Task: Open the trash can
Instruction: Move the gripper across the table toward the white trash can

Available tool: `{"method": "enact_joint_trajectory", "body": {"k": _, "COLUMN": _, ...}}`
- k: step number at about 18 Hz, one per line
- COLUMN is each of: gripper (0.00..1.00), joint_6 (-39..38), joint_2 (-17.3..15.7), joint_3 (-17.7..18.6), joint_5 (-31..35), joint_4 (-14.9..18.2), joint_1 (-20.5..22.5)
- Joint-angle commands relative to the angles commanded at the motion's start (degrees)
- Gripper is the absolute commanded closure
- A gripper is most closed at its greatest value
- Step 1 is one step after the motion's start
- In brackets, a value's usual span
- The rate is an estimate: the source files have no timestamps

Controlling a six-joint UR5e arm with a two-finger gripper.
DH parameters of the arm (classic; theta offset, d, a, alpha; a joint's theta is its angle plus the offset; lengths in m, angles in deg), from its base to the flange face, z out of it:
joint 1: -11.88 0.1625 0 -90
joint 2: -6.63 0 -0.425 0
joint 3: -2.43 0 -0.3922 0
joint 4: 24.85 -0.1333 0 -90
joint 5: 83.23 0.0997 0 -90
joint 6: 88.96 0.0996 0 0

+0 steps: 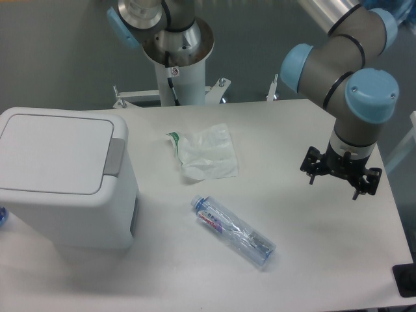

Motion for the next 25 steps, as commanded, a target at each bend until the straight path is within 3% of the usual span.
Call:
{"method": "enact_joint_trajectory", "body": {"k": 8, "gripper": 0.0, "joint_6": -1.66, "joint_2": -0.7, "joint_3": 1.23, "joint_5": -1.76, "joint_4": -0.35, "joint_1": -0.17}}
{"method": "enact_joint_trajectory", "body": {"k": 11, "gripper": 0.0, "joint_6": -8.15, "joint_2": -1.93, "joint_3": 1.32, "joint_5": -1.32, "joint_4": 0.78, "joint_1": -0.96}}
{"method": "enact_joint_trajectory", "body": {"k": 15, "gripper": 0.0, "joint_6": -11.93, "joint_2": -3.34, "joint_3": 0.97, "joint_5": -2.37, "joint_4": 3.69, "joint_1": -4.21}}
{"method": "enact_joint_trajectory", "body": {"k": 19, "gripper": 0.0, "joint_6": -19.84, "joint_2": -5.35, "joint_3": 1.23, "joint_5": -10.26, "joint_4": 4.22, "joint_1": -5.18}}
{"method": "enact_joint_trajectory", "body": {"k": 22, "gripper": 0.0, "joint_6": -22.49, "joint_2": -6.85, "joint_3": 1.23, "joint_5": -11.86, "joint_4": 7.29, "joint_1": -8.86}}
{"method": "enact_joint_trajectory", "body": {"k": 25, "gripper": 0.0, "joint_6": -25.65, "joint_2": -8.35, "joint_3": 1.23, "joint_5": -13.79, "joint_4": 8.0, "joint_1": -12.03}}
